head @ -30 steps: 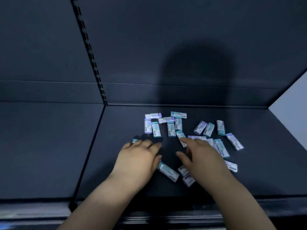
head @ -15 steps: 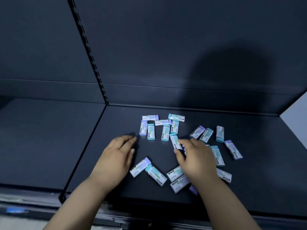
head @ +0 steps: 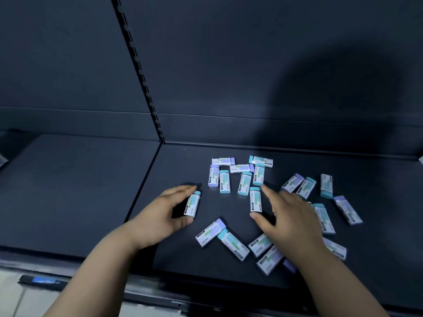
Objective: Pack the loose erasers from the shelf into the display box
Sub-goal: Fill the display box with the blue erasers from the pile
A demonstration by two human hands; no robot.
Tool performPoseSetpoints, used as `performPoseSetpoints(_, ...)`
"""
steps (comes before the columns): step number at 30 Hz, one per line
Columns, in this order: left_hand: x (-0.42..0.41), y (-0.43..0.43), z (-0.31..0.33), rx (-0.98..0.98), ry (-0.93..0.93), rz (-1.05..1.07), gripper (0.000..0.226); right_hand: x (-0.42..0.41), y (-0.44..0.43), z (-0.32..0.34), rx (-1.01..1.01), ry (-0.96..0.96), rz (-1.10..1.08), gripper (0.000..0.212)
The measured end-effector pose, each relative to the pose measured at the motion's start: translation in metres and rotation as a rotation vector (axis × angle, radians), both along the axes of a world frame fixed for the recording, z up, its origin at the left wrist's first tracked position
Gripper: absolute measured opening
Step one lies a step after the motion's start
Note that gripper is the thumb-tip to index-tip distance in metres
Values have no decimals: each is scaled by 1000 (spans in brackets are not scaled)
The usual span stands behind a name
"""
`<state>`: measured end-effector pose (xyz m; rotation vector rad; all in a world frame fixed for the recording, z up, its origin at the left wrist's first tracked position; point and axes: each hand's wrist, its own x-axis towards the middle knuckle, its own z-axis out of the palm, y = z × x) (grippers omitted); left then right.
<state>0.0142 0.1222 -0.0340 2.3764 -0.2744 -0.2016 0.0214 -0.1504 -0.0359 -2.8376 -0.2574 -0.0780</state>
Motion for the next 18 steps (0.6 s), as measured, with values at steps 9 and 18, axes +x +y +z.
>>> performPoseSetpoints(9,-1,-24,-10,110,-129,126,88,0,0,0,21,16,88,67)
performPoseSetpoints(18,-1,-20,-9,109,-122,111,86,9,3,12,-35,159,108,71)
